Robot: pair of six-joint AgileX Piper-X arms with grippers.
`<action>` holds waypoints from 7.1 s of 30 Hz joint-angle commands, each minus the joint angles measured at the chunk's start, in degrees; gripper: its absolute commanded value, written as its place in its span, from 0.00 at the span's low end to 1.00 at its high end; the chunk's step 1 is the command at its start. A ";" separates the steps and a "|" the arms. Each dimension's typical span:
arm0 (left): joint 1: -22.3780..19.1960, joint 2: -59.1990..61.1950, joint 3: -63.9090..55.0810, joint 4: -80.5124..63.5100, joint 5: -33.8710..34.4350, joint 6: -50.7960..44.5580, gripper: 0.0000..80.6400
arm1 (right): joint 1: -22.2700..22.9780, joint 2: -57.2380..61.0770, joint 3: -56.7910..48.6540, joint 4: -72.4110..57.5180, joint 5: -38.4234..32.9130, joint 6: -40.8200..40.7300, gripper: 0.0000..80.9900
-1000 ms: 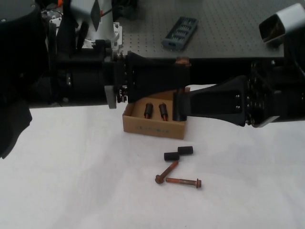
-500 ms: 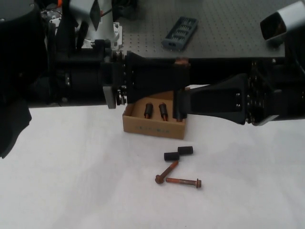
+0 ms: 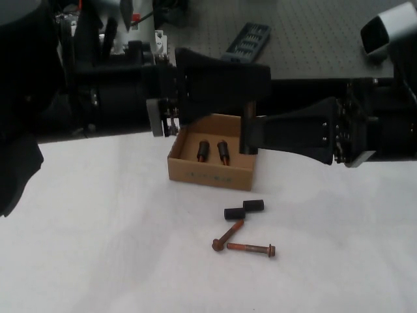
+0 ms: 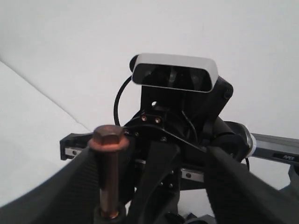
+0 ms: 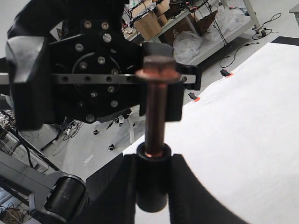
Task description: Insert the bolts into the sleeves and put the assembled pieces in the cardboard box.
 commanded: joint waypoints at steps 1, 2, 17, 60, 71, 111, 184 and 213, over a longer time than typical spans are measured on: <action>-0.36 -0.70 -0.55 -2.53 -0.56 -0.61 0.54 | -0.35 -0.08 -0.42 -0.60 -0.19 -0.26 0.02; -0.55 -0.70 -0.55 -2.53 0.35 -0.11 0.50 | -0.35 -0.08 -0.42 -0.60 -0.19 -0.26 0.02; -4.85 -0.70 -0.55 1.30 4.89 4.94 0.22 | -0.63 -0.08 -0.42 -0.60 -0.96 -0.26 0.02; -4.85 -0.70 -0.55 3.49 8.75 5.71 0.49 | -0.67 -0.08 -0.42 -0.60 -2.27 -0.44 0.02; -4.85 -0.70 -0.55 19.79 2.81 21.63 0.49 | -0.67 -0.08 -0.42 -0.60 -3.38 -0.59 0.02; -0.51 -4.24 -0.55 24.85 -4.79 25.07 0.55 | -1.56 -0.70 -0.42 -2.68 -7.08 -0.31 0.02; 2.82 -39.41 -0.55 77.80 -47.02 43.98 0.01 | -4.97 38.74 -51.42 70.91 34.68 -28.95 0.35; 2.82 -38.52 3.16 76.28 -46.62 43.98 0.01 | 2.01 -21.03 0.46 62.80 35.42 -23.74 0.35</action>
